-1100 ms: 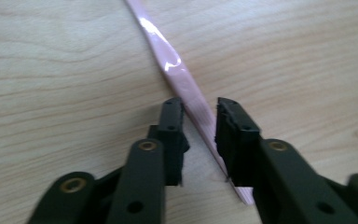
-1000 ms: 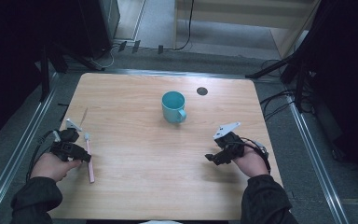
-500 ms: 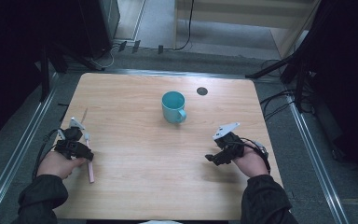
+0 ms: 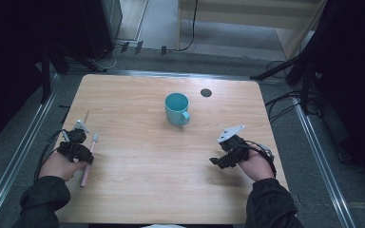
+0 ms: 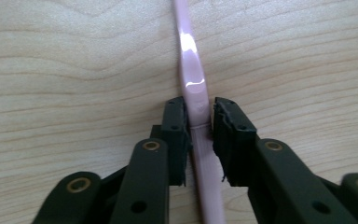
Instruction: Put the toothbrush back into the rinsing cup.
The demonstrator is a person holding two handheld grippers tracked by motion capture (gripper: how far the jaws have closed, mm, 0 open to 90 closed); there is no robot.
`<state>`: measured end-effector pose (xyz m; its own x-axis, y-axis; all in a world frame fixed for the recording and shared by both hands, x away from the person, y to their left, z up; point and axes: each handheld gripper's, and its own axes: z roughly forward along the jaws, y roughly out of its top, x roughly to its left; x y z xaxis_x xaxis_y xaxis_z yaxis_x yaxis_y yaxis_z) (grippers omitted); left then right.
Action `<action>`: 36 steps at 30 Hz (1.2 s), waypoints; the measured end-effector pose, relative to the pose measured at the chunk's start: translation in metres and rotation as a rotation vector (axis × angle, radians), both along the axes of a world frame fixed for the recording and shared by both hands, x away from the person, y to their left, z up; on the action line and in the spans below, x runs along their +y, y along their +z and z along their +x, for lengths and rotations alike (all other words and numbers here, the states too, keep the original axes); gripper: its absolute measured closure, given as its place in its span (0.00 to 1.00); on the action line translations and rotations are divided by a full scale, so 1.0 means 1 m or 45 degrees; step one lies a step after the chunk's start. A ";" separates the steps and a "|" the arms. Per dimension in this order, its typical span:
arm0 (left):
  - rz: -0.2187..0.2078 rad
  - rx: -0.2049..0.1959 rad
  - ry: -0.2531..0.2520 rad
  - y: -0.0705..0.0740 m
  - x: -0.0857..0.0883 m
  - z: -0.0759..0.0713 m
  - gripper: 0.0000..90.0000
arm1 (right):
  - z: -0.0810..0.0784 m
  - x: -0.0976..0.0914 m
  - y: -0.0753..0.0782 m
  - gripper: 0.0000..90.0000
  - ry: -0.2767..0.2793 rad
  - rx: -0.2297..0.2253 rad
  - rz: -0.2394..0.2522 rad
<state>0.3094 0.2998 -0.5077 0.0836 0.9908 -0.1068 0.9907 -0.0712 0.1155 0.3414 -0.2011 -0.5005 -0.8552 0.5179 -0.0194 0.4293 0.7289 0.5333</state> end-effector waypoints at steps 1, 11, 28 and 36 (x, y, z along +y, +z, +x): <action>0.000 0.000 0.000 0.000 0.000 0.000 0.86 | 0.000 0.000 0.000 0.26 0.001 0.000 -0.001; -0.007 -0.001 -0.047 0.000 0.001 0.000 0.89 | 0.000 0.000 -0.001 0.26 0.003 0.004 -0.009; -0.057 0.017 -0.068 -0.001 0.004 0.002 0.93 | 0.000 0.000 -0.001 0.26 0.006 0.003 -0.015; -0.102 -0.026 -0.068 0.007 0.004 0.002 0.93 | 0.000 -0.001 -0.001 0.26 0.004 0.002 -0.015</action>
<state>0.3113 0.3039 -0.5008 0.1392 0.9732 -0.1832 0.9832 -0.1137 0.1431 0.3411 -0.2024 -0.5018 -0.8569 0.5149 -0.0241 0.4279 0.7366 0.5237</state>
